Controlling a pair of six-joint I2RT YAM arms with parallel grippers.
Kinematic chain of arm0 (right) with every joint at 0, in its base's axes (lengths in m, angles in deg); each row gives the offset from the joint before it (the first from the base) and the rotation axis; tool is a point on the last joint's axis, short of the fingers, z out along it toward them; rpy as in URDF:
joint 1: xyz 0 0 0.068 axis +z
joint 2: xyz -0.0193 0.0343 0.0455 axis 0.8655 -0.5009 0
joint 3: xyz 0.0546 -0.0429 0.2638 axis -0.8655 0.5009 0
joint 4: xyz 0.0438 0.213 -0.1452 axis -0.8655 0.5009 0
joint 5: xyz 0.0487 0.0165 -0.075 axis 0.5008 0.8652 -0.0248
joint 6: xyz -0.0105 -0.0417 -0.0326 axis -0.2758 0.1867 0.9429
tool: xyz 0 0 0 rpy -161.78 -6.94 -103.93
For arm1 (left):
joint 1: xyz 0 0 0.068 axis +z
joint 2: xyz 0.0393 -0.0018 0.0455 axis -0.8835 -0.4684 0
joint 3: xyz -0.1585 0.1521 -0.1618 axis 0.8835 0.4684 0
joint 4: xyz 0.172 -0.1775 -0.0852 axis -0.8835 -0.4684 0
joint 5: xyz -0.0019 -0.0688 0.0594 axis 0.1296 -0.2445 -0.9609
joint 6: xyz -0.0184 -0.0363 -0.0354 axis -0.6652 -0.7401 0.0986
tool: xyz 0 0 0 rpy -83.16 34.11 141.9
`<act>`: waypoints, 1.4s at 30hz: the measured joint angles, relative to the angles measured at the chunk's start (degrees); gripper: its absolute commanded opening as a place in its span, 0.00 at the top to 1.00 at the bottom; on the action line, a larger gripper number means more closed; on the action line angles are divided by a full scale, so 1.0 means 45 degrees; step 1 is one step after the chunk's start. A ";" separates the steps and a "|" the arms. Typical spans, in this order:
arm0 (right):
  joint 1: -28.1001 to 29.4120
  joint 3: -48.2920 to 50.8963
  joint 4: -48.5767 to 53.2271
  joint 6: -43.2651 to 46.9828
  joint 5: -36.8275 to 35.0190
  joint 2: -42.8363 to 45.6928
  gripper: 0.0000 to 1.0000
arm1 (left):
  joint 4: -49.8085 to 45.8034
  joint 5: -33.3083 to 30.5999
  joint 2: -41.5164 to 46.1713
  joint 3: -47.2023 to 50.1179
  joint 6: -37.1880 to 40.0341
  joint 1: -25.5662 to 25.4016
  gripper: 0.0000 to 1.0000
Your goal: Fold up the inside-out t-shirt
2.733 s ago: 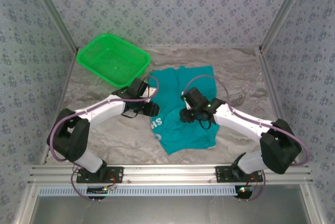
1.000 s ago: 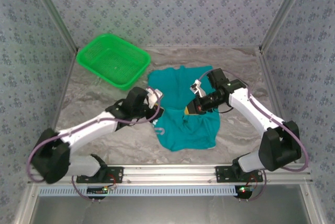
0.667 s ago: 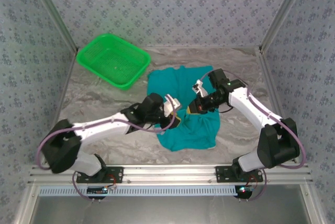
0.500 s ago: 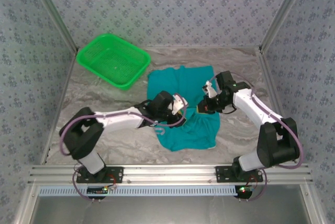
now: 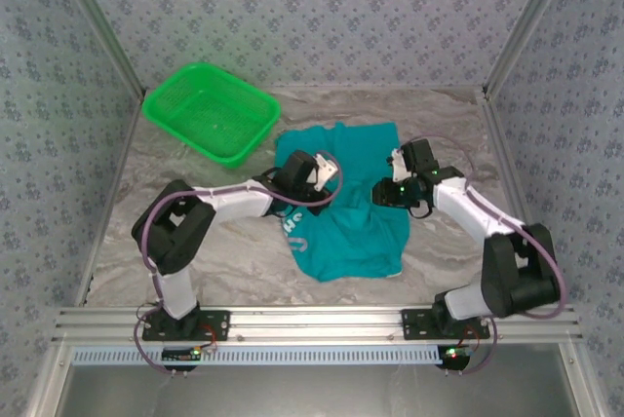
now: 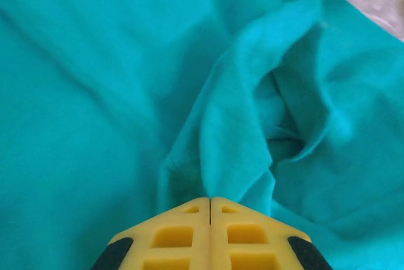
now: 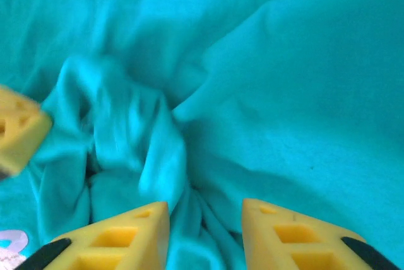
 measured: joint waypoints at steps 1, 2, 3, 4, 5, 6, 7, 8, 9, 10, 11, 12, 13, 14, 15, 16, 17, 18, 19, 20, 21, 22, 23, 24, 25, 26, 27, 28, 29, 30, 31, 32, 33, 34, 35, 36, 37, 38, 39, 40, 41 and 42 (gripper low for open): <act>0.0238 0.0194 -0.0102 -0.0049 -0.0092 0.0398 0.61 | 0.0005 0.0073 0.0005 0.0053 -0.0019 0.0160 0.97; 0.0520 0.0393 -0.0214 -0.0121 -0.0112 0.0738 0.60 | 0.0000 0.0141 0.0005 0.0107 -0.0024 0.0253 0.96; 0.0845 0.0563 -0.0282 -0.0209 -0.0102 0.0981 0.60 | -0.0005 0.0243 0.0005 0.0155 -0.0029 0.0287 0.96; 0.1132 0.0670 -0.0325 -0.0296 -0.0112 0.1078 0.60 | 0.0000 0.0374 0.0005 0.0204 -0.0034 0.0277 0.95; 0.1428 0.0714 -0.0321 -0.0393 -0.0185 0.1088 0.60 | 0.0000 0.0534 0.0010 0.0248 -0.0087 0.0238 0.95; 0.1705 0.0719 -0.0325 -0.0481 -0.0296 0.1069 0.60 | 0.0015 0.0665 0.0010 0.0287 -0.0141 0.0199 0.95; 0.1880 0.0719 -0.0335 -0.0520 -0.0398 0.1064 0.59 | 0.0053 0.0816 0.0010 0.0345 -0.0238 0.0189 0.95; 0.2035 0.0709 -0.0335 -0.0573 -0.0563 0.1064 0.59 | 0.0063 0.0981 0.0010 0.0398 -0.0325 0.0160 0.95; 0.2118 0.0675 -0.0335 -0.0583 -0.0743 0.1044 0.59 | 0.0058 0.1146 0.0010 0.0452 -0.0408 0.0121 0.94; 0.2132 0.0607 -0.0325 -0.0578 -0.0865 0.0981 0.59 | 0.0049 0.1243 0.0015 0.0481 -0.0461 0.0087 0.94; 0.2137 0.0471 -0.0330 -0.0573 -0.0996 0.0845 0.59 | 0.0039 0.1287 0.0024 0.0510 -0.0510 0.0034 0.94; 0.2137 0.0277 -0.0340 -0.0544 -0.1083 0.0636 0.59 | 0.0044 0.1326 0.0044 0.0539 -0.0525 -0.0024 0.93; 0.2137 0.0063 -0.0345 -0.0515 -0.1132 0.0384 0.59 | 0.0044 0.1331 0.0068 0.0554 -0.0549 -0.0083 0.93; 0.2137 -0.0228 -0.0374 -0.0466 -0.1166 0.0034 0.59 | 0.0044 0.1331 0.0117 0.0593 -0.0559 -0.0165 0.92; 0.2137 -0.0510 -0.0398 -0.0427 -0.1175 -0.0316 0.59 | 0.0049 0.1350 0.0194 0.0656 -0.0578 -0.0267 0.90; 0.2152 -0.0831 -0.0427 -0.0379 -0.1171 -0.0709 0.59 | 0.0068 0.1389 0.0262 0.0724 -0.0622 -0.0364 0.89; 0.2191 -0.1073 -0.0471 -0.0335 -0.1180 -0.1010 0.59 | 0.0112 0.1428 0.0311 0.0792 -0.0680 -0.0471 0.89; 0.2259 -0.1321 -0.0505 -0.0316 -0.1205 -0.1316 0.59 | 0.0214 0.1423 0.0340 0.0865 -0.0772 -0.0583 0.88; 0.2375 -0.1535 -0.0534 -0.0277 -0.1287 -0.1579 0.59 | 0.0330 0.1428 0.0350 0.0937 -0.0869 -0.0690 0.88; 0.2501 -0.1676 -0.0563 -0.0243 -0.1331 -0.1753 0.60 | 0.0432 0.1418 0.0350 0.1010 -0.1001 -0.0792 0.88; 0.2681 -0.1817 -0.0583 -0.0238 -0.1428 -0.1928 0.60 | 0.0593 0.1418 0.0355 0.1117 -0.1122 -0.0884 0.87; 0.2861 -0.1933 -0.0583 -0.0228 -0.1627 -0.2093 0.60 | 0.0685 0.1413 0.0364 0.1219 -0.1302 -0.0957 0.87; 0.2963 -0.1962 -0.0612 -0.0223 -0.1758 -0.2220 0.60 | 0.0792 0.1413 0.0384 0.1341 -0.1399 -0.0976 0.87; 0.3065 -0.1962 -0.0636 -0.0228 -0.1885 -0.2370 0.61 | 0.0894 0.1413 0.0384 0.1457 -0.1511 -0.0986 0.87; 0.3177 -0.1962 -0.0641 -0.0238 -0.2021 -0.2497 0.62 | 0.0952 0.1404 0.0384 0.1535 -0.1613 -0.0986 0.87; 0.3269 -0.1962 -0.0636 -0.0248 -0.2176 -0.2599 0.63 | 0.0962 0.1404 0.0384 0.1564 -0.1685 -0.0986 0.87; 0.3347 -0.1962 -0.0641 -0.0248 -0.2317 -0.2657 0.65 | 0.0996 0.1365 0.0384 0.1574 -0.1724 -0.0981 0.87; 0.3415 -0.1953 -0.0661 -0.0253 -0.2448 -0.2681 0.71 | 0.1039 0.1336 0.0389 0.1574 -0.1763 -0.0971 0.87; 0.3444 -0.1938 -0.0680 -0.0204 -0.2540 -0.2681 0.78 | 0.1088 0.1297 0.0389 0.1579 -0.1797 -0.0971 0.87; 0.3444 -0.1904 -0.0753 -0.0223 -0.2642 -0.2676 0.88 | 0.1190 0.1258 0.0389 0.1613 -0.1812 -0.0952 0.87; 0.3439 -0.1860 -0.0826 -0.0262 -0.2681 -0.2676 0.95 | 0.1253 0.1219 0.0408 0.1666 -0.1817 -0.0942 0.87; 0.3415 -0.1807 -0.0894 -0.0209 -0.2710 -0.2676 1.00 | 0.1277 0.1195 0.0447 0.1734 -0.1851 -0.0928 0.87; 0.3410 -0.1753 -0.0918 -0.0267 -0.2710 -0.2671 1.00 | 0.1273 0.1175 0.0486 0.1812 -0.1851 -0.0889 0.87; 0.3395 -0.1719 -0.0923 -0.0243 -0.2705 -0.2642 1.00 | 0.1273 0.1166 0.0554 0.1894 -0.1851 -0.0860 0.87; 0.3395 -0.1695 -0.0913 -0.0238 -0.2667 -0.2584 1.00 | 0.1253 0.1156 0.0622 0.1948 -0.1846 -0.0845 0.86; 0.3400 -0.1685 -0.0894 -0.0238 -0.2589 -0.2463 1.00 | 0.1205 0.1122 0.0714 0.1987 -0.1841 -0.0797 0.86; 0.3410 -0.1685 -0.0860 -0.0233 -0.2453 -0.2263 1.00 | 0.1156 0.1117 0.0826 0.2011 -0.1826 -0.0772 0.83; 0.3424 -0.1690 -0.0801 -0.0233 -0.2322 -0.2050 1.00 | 0.1132 0.1088 0.0962 0.2030 -0.1773 -0.0763 0.80; 0.3444 -0.1705 -0.0680 -0.0238 -0.2137 -0.1695 1.00 | 0.1088 0.1073 0.1151 0.2050 -0.1676 -0.0719 0.72; 0.3473 -0.1778 -0.0437 -0.0243 -0.1923 -0.1287 1.00 | 0.0991 0.1078 0.1365 0.2050 -0.1608 -0.0695 0.65; 0.3487 -0.1899 -0.0180 -0.0253 -0.1744 -0.0957 1.00 | 0.0937 0.1088 0.1608 0.2050 -0.1549 -0.0685 0.62; 0.3507 -0.2137 0.0170 -0.0257 -0.1506 -0.0559 1.00 | 0.0903 0.1103 0.1885 0.2050 -0.1545 -0.0685 0.60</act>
